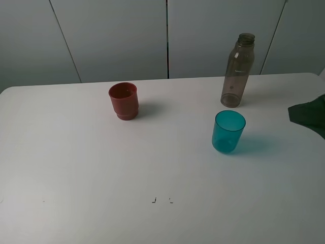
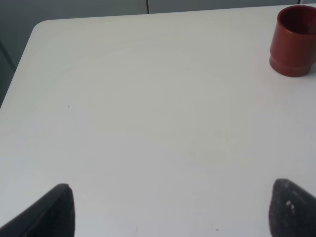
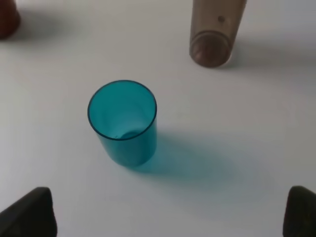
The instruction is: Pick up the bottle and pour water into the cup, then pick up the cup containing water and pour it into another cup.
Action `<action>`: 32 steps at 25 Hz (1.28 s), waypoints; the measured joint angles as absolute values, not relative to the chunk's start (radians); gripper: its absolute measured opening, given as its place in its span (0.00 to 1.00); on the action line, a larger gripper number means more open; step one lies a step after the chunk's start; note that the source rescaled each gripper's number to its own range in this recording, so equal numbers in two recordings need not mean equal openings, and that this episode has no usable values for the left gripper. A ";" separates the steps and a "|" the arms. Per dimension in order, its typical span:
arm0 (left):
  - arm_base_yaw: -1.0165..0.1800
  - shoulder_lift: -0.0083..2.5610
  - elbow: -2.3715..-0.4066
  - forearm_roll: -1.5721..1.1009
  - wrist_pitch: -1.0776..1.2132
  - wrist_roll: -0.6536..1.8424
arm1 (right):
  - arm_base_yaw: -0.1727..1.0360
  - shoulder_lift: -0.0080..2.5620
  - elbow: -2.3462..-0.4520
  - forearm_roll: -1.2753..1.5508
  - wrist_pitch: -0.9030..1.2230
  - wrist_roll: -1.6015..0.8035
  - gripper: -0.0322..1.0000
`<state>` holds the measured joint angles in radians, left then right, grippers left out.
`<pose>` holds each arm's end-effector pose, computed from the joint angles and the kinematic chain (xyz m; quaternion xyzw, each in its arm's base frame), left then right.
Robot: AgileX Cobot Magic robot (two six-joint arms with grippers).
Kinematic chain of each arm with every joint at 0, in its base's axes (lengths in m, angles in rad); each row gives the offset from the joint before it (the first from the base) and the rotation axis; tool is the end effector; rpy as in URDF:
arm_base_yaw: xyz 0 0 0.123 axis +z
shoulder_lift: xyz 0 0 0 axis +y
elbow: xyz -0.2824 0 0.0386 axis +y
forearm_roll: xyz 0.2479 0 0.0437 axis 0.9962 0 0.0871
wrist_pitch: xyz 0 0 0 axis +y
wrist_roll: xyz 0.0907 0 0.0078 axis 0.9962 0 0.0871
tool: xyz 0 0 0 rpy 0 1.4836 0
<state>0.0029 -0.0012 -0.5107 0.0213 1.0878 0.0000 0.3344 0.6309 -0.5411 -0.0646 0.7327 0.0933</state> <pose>-0.0074 0.0017 0.2780 -0.0019 0.8571 0.0114 0.5150 0.1080 0.0334 0.2810 -0.1229 0.9053 0.0572 0.4025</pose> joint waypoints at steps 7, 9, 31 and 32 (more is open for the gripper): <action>0.003 -0.001 -0.511 0.021 1.088 0.000 | 0.334 0.373 -0.552 -0.061 1.018 0.093 1.00; 0.003 -0.001 -0.511 0.021 1.088 0.000 | 0.334 0.308 -0.552 -0.052 1.080 0.093 1.00; 0.003 -0.001 -0.511 0.021 1.088 0.000 | 0.334 0.004 -0.513 0.011 1.100 0.089 1.00; 0.003 -0.001 -0.511 0.021 1.088 0.000 | 0.334 0.004 -0.513 0.011 1.098 0.089 1.00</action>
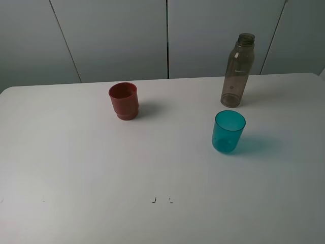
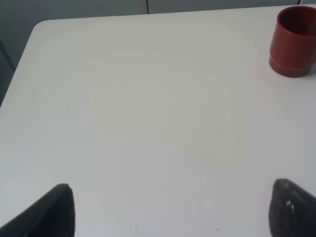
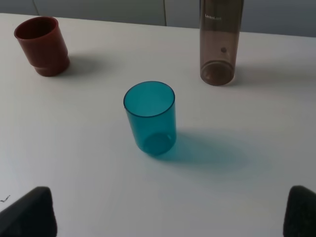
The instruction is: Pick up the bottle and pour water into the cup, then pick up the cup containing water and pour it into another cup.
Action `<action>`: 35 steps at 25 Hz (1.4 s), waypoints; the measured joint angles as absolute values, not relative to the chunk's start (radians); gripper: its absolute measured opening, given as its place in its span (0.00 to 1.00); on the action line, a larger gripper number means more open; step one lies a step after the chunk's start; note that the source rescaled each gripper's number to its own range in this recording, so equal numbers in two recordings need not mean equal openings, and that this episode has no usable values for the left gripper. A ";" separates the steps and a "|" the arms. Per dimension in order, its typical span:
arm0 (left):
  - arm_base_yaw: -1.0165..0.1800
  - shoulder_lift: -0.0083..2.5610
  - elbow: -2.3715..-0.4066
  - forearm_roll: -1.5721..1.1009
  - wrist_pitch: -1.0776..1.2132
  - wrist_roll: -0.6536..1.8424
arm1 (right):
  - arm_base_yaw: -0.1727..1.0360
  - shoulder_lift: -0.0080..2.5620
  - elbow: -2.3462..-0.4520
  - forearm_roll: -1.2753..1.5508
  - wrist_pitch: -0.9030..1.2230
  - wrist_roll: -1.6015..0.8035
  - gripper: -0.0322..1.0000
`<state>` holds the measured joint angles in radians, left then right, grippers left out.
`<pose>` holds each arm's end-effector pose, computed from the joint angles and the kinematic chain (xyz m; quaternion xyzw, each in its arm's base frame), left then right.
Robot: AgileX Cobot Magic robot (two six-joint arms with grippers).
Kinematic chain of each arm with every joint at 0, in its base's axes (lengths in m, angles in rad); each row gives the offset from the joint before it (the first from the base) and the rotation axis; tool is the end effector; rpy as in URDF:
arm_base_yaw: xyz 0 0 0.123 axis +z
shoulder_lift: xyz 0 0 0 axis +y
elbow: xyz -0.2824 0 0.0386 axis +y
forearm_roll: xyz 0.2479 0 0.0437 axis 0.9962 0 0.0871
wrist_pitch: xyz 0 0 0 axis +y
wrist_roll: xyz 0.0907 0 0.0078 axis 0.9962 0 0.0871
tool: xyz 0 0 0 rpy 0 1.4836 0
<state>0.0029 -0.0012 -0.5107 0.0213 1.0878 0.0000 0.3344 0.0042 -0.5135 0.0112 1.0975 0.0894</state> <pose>-0.0074 0.0017 0.2780 -0.0019 0.8571 0.0114 0.5150 -0.0072 -0.0015 0.2780 -0.1055 0.8538 0.1127 0.4972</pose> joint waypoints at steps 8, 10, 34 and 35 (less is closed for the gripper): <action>0.003 -0.001 -0.511 0.021 1.088 0.000 | 0.255 0.004 -0.513 0.000 1.097 0.089 1.00; 0.003 -0.001 -0.511 0.021 1.088 0.000 | 0.187 0.004 -0.513 0.000 1.097 0.089 1.00; 0.003 -0.001 -0.511 0.021 1.088 0.000 | 0.056 0.004 -0.513 0.015 1.097 0.035 1.00; 0.003 -0.001 -0.511 0.021 1.088 0.000 | 0.056 0.004 -0.513 0.015 1.097 0.035 1.00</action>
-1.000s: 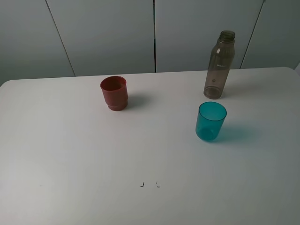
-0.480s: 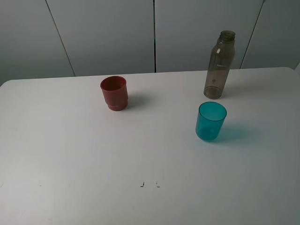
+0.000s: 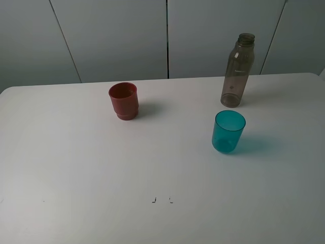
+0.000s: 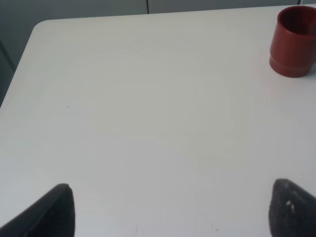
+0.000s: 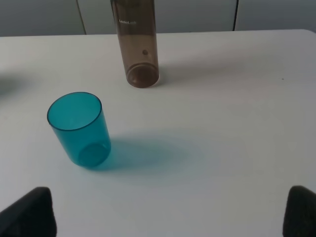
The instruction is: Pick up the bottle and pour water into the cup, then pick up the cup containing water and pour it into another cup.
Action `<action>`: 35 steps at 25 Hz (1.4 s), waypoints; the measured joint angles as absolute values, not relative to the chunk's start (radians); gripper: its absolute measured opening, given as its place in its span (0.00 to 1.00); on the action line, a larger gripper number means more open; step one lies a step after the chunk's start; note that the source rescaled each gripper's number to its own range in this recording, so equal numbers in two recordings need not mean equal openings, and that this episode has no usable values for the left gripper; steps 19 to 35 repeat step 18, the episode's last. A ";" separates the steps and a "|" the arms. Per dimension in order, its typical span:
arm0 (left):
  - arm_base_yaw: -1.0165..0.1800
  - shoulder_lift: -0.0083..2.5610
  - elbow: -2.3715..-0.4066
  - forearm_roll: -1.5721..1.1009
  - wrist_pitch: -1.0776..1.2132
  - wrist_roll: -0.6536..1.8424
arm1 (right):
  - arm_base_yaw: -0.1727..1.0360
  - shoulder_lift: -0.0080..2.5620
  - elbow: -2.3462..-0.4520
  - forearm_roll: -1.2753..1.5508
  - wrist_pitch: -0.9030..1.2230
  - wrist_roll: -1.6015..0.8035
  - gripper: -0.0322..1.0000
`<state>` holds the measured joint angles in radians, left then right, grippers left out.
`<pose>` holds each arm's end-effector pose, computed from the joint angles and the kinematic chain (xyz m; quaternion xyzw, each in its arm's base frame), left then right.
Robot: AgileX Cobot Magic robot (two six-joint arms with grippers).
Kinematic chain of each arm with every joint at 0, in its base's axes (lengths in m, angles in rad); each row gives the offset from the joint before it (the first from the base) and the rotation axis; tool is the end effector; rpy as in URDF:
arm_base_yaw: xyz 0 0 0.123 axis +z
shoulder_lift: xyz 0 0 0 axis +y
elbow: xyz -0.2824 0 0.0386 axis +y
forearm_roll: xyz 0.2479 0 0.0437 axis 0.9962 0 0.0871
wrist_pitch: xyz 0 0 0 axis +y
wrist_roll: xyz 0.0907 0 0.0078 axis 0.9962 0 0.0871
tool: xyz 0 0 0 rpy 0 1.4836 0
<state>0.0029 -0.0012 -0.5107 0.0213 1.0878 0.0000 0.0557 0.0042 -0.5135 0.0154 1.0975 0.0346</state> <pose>-0.0074 0.0017 0.2780 -0.0019 0.8571 0.0114 0.5150 -0.0074 0.0008 0.2780 -0.0096 0.8602 0.0307 0.5089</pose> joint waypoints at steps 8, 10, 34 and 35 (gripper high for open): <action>0.003 -0.001 -0.511 0.021 1.088 0.000 | 0.056 0.004 -0.513 0.015 1.097 0.035 1.00; 0.003 -0.001 -0.511 0.021 1.088 0.000 | 0.056 0.004 -0.513 0.015 1.097 0.035 1.00; 0.003 -0.001 -0.511 0.021 1.088 0.000 | 0.056 0.004 -0.513 0.015 1.097 0.035 1.00; 0.003 -0.001 -0.511 0.021 1.088 0.000 | 0.056 0.004 -0.513 0.015 1.097 0.035 1.00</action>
